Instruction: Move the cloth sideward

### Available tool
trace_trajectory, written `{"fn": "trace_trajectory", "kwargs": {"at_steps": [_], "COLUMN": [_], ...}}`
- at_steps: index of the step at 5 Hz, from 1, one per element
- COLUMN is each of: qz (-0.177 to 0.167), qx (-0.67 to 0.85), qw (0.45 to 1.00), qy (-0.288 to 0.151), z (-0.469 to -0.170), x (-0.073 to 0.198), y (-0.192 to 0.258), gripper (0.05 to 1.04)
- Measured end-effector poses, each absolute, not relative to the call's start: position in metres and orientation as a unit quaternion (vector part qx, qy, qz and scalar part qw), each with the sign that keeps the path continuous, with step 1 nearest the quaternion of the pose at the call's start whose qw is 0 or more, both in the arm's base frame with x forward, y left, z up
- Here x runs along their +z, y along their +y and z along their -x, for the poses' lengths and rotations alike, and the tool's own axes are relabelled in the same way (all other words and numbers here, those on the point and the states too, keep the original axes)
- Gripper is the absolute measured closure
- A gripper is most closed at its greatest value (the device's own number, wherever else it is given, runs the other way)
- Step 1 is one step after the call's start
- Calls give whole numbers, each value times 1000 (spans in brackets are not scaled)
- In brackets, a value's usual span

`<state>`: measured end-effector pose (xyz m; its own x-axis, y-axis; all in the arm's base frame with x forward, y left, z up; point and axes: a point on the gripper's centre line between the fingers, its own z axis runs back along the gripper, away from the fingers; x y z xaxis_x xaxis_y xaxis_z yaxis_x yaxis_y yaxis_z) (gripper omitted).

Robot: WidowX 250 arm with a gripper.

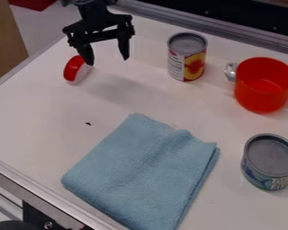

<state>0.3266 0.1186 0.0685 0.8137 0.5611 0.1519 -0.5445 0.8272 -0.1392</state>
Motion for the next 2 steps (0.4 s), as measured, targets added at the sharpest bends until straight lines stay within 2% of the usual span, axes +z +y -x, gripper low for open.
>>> {"fn": "trace_trajectory", "kwargs": {"at_steps": [1,2], "qz": [47,48], "qx": [294,308], "qw": [952,949], "qy": [-74,-54], "z": [-321,-303], "x": [56,47], "y": [116,108], "gripper": [84,84]}}
